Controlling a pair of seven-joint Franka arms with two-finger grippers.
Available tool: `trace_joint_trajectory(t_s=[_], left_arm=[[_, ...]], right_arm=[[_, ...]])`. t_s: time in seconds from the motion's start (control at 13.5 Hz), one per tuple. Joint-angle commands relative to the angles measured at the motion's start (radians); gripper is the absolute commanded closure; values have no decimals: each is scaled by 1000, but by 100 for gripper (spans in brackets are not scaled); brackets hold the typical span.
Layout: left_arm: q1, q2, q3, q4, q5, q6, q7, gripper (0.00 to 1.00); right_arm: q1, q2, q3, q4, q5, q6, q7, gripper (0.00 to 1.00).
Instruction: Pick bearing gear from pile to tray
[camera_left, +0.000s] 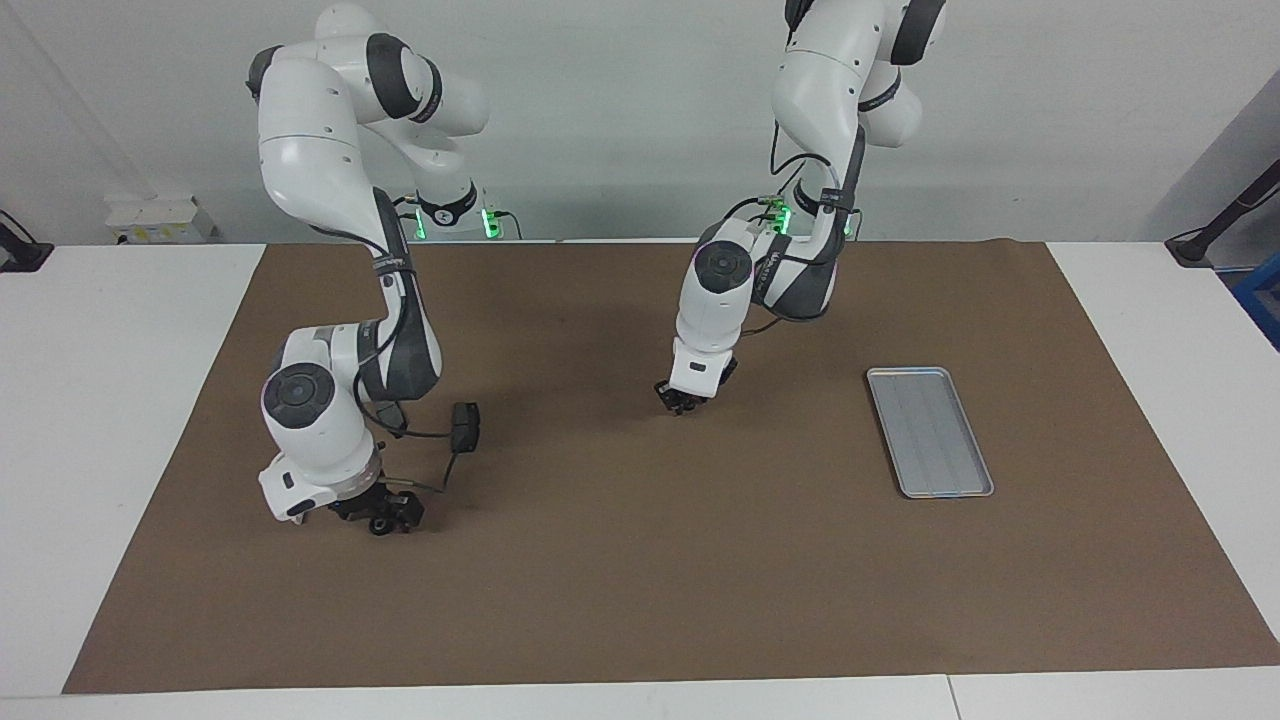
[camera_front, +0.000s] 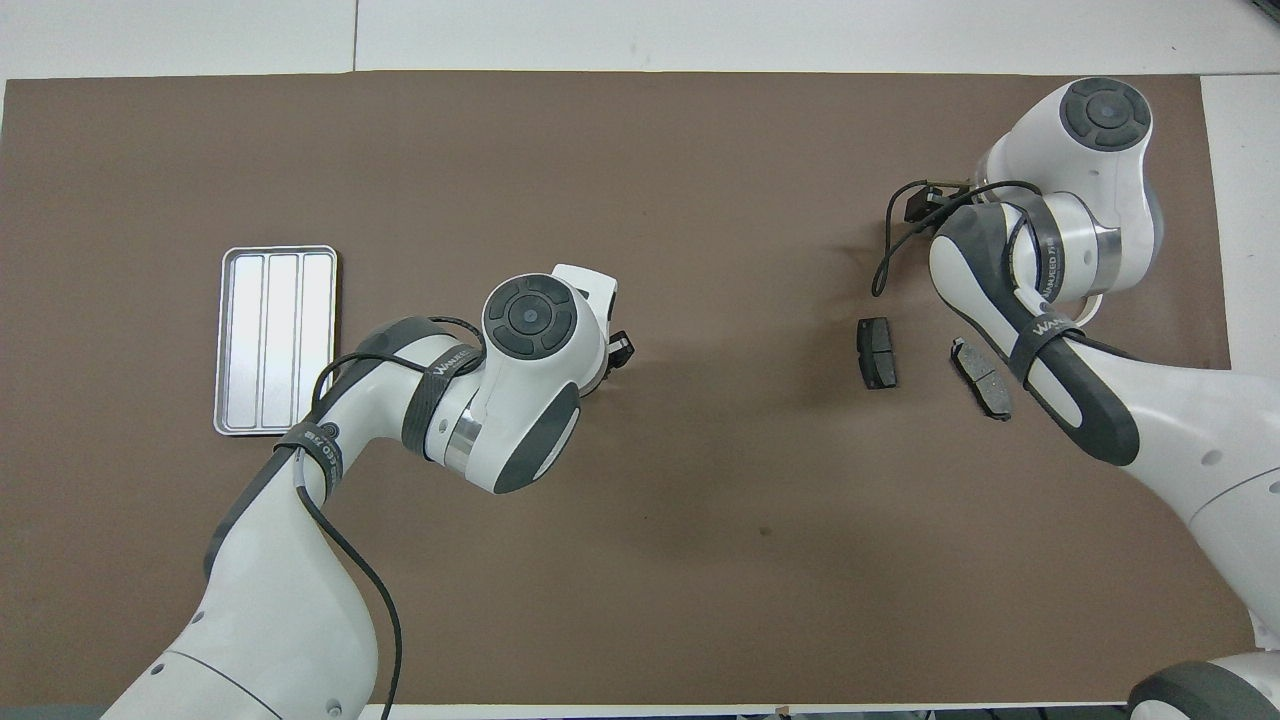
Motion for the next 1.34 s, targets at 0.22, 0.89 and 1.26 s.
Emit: trace_joint_trajectory(t_s=[0.22,0.89,1.26], left_arm=[[-35,-32,15,-52,-5,26,-32,72],[206,-242,24,-93,-4,-296,351,97],[535,-268,26,-136,-4,-315,921,97]], right_arm=[[-32,5,19,-10,-2,11,1,25],[-30,5,19,-10,24,4,1,100],[-10,-29,28,136,7,-282,-23,100]])
